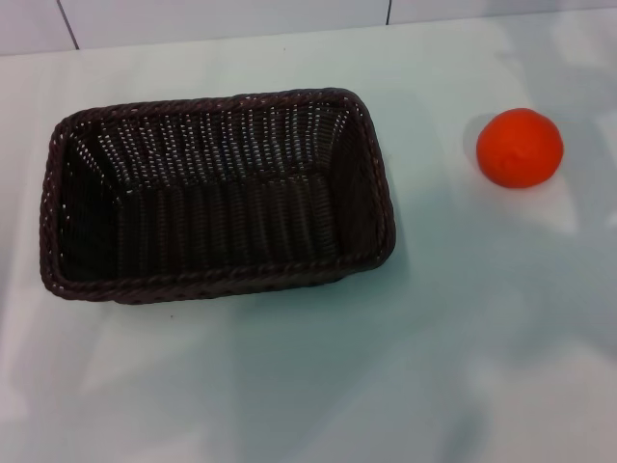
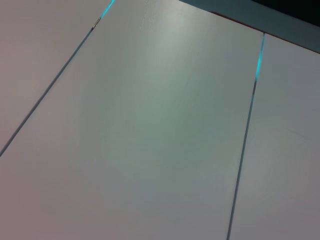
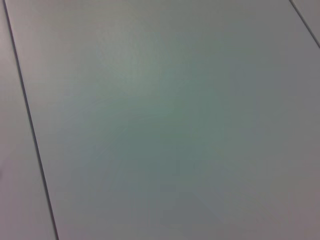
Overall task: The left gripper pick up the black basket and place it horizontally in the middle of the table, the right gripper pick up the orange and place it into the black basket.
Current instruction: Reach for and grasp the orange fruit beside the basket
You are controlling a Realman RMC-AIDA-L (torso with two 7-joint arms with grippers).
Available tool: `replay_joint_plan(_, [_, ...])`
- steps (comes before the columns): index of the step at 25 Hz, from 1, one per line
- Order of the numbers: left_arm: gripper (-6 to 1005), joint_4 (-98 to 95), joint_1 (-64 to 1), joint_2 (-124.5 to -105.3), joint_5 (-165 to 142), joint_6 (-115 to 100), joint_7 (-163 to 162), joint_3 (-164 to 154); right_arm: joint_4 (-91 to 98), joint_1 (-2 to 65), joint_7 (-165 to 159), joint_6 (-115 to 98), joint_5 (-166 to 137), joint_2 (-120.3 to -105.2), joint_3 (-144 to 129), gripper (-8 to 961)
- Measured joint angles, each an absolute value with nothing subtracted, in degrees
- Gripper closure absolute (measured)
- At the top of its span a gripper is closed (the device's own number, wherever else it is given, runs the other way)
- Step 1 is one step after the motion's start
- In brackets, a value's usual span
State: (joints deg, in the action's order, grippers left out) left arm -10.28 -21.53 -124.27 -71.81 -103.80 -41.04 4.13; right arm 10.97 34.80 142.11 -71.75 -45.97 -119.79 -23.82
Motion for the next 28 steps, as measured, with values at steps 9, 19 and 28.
replay_joint_plan(9, [170,-9.7,-21.5,-124.28,-71.8,-103.8,-41.0,4.1,10.8,34.8,142.1,-71.7,-46.0,-119.79,-24.0,84])
replay_joint_plan(19, [169,-9.7,-21.4,-124.28,-71.8,-104.0,-41.1,4.1,10.7,34.8,142.1,-71.7,-46.0,-119.79,-24.3,84])
replay_joint_plan(28, [169,-9.7,-21.4,-124.28,-71.8,-104.2,-41.1,4.1,10.2,34.8,142.0,-71.6,-46.0,-119.70,-24.3,84])
